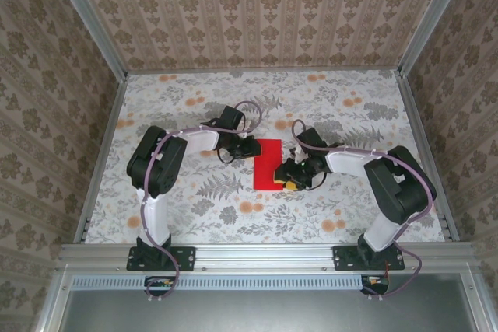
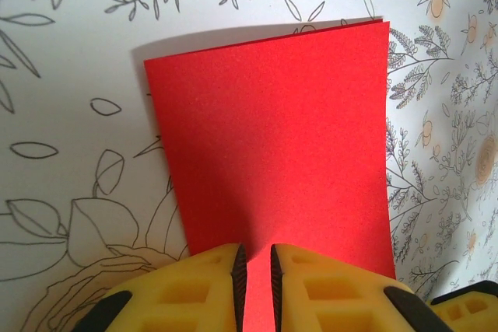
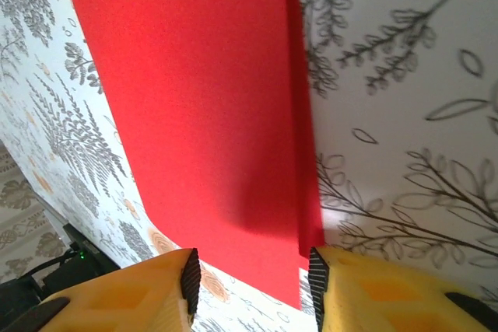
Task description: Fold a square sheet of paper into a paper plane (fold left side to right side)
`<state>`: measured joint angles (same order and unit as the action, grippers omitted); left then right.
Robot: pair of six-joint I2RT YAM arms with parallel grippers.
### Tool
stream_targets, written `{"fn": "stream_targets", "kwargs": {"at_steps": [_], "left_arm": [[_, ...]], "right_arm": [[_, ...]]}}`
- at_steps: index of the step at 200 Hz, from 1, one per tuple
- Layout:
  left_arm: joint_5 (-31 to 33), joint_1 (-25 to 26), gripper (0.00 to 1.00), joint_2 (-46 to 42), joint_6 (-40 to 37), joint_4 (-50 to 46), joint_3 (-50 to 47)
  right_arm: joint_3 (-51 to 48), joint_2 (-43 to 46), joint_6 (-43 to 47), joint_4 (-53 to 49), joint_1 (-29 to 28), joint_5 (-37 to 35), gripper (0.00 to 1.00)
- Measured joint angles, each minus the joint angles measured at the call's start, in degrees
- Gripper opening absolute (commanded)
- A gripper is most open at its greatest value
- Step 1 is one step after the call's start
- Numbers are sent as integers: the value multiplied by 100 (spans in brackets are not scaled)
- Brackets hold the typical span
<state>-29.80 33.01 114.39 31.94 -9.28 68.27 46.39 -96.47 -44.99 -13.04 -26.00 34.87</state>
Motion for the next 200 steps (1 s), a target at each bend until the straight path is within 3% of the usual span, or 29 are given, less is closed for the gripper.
{"fn": "stream_targets", "kwargs": {"at_steps": [56, 98, 146, 172, 200], "left_arm": [[-24, 0, 21, 0, 0, 7, 0], [-24, -24, 36, -245, -149, 81, -140], [72, -7, 54, -1757, -588, 286, -887], [278, 354, 62, -2555, -957, 278, -1303], [684, 1134, 70, -2986, -1335, 96, -1604]], "right_arm": [[136, -219, -129, 271, 13, 33, 38], [407, -247, -151, 413, 175, 103, 39], [883, -603, -151, 424, 367, 188, 38], [1207, -857, -153, 365, 439, 203, 37], [1523, -988, -149, 251, 476, 205, 35]]}}
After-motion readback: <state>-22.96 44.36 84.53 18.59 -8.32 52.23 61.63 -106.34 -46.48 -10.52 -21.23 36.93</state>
